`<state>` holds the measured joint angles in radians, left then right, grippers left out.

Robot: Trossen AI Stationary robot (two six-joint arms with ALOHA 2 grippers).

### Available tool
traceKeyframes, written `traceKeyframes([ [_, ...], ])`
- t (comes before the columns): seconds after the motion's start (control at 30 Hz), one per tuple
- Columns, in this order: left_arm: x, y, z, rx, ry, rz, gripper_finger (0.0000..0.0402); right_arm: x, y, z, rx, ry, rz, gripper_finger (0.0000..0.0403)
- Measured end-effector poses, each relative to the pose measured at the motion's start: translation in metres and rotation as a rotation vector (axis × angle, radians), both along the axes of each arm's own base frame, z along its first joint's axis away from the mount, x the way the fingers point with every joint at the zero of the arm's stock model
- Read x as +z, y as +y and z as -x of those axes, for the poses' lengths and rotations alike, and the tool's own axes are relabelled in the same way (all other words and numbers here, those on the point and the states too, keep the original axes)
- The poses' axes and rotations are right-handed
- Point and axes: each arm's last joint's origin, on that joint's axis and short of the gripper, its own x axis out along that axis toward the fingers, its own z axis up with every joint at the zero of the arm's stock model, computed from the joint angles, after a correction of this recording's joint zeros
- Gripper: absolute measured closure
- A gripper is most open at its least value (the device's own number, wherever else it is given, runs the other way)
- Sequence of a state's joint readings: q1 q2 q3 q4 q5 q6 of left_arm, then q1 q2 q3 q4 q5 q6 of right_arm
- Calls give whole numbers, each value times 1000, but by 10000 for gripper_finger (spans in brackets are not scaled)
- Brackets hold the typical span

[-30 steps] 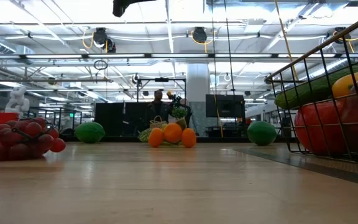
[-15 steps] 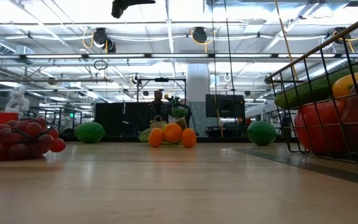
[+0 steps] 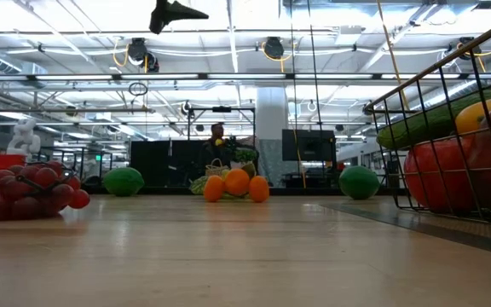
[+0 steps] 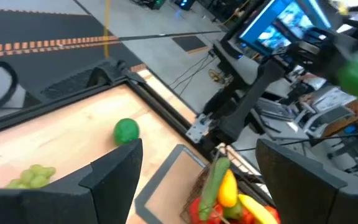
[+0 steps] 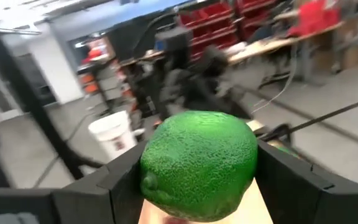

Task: Build produce basket
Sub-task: Put the middle green lime into the wire basket

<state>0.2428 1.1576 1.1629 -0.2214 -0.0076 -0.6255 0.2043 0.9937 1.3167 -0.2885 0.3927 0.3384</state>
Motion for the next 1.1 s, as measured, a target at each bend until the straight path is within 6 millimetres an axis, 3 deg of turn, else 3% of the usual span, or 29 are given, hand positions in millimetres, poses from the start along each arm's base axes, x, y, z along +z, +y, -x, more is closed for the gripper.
traceKeyframes([
  [0.2, -3, 8, 3, -5, 25, 11, 92, -14, 21, 0, 89, 107, -148, 150],
  [0.53, -13, 5, 6, -152, 135, 45, 92, -49, 45, 21, 189, 495, -515, 150],
  [1.1, -30, -11, 11, -259, 316, 80, 92, -91, 56, 34, 6, 1209, -1045, 150],
])
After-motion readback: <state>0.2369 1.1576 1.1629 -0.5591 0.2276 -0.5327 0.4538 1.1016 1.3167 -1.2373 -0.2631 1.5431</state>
